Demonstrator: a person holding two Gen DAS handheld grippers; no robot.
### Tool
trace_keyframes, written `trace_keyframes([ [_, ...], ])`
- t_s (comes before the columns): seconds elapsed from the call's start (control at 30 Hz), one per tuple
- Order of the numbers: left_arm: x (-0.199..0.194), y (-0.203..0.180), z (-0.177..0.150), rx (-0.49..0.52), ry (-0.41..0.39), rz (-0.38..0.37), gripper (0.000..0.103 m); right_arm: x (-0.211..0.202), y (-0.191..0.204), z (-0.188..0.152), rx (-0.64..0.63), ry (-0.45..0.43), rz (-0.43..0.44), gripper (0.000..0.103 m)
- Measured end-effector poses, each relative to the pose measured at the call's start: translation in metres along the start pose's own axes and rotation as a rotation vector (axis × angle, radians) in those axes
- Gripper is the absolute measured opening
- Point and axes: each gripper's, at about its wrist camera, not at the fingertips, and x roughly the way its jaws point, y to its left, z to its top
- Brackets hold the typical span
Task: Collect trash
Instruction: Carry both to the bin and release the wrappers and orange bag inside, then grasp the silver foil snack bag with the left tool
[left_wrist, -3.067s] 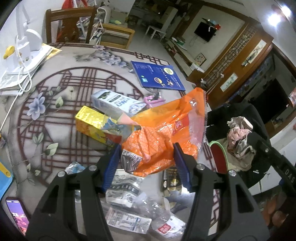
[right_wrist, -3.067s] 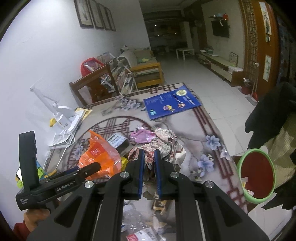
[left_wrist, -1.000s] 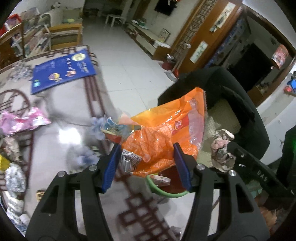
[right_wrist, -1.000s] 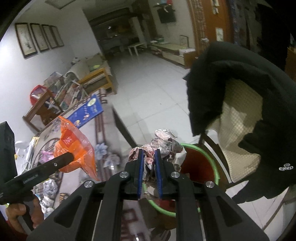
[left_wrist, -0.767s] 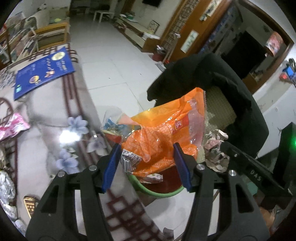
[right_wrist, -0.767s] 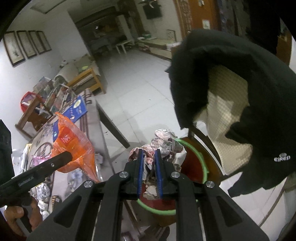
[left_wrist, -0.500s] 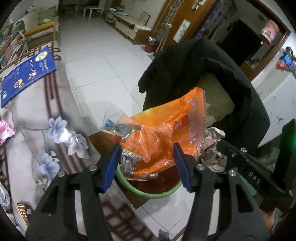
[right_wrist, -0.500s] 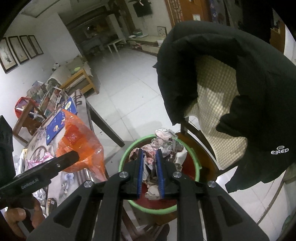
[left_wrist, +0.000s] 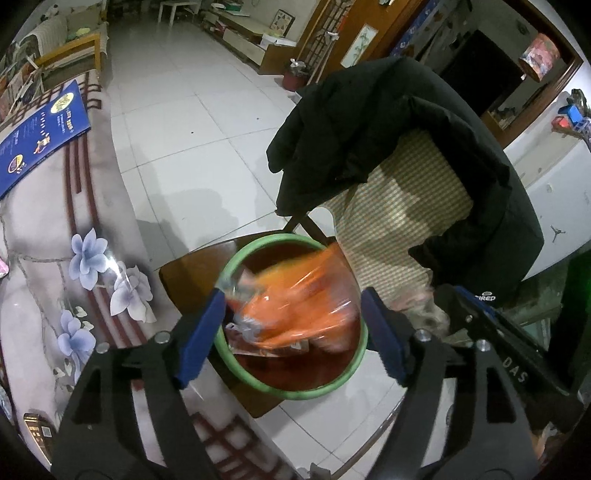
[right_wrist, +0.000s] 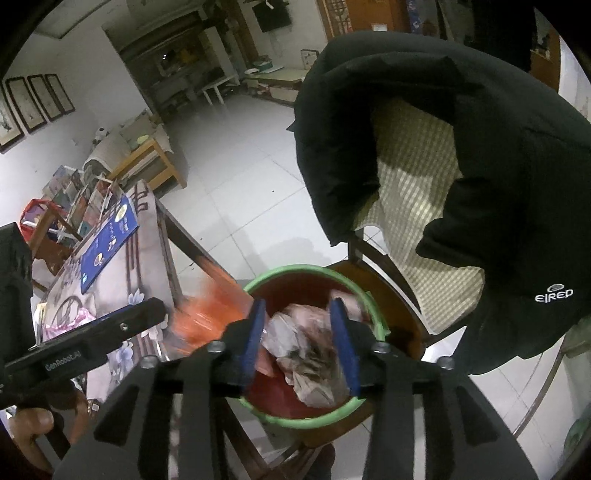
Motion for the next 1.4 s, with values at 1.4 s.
trace_keyframes([
  [1.4, -0.263, 0.384, -0.264, -0.545, -0.045, 0.492, 0.073, -0.003, 0.361, -0.166, -0.422, 0.252, 0.381, 0.066],
])
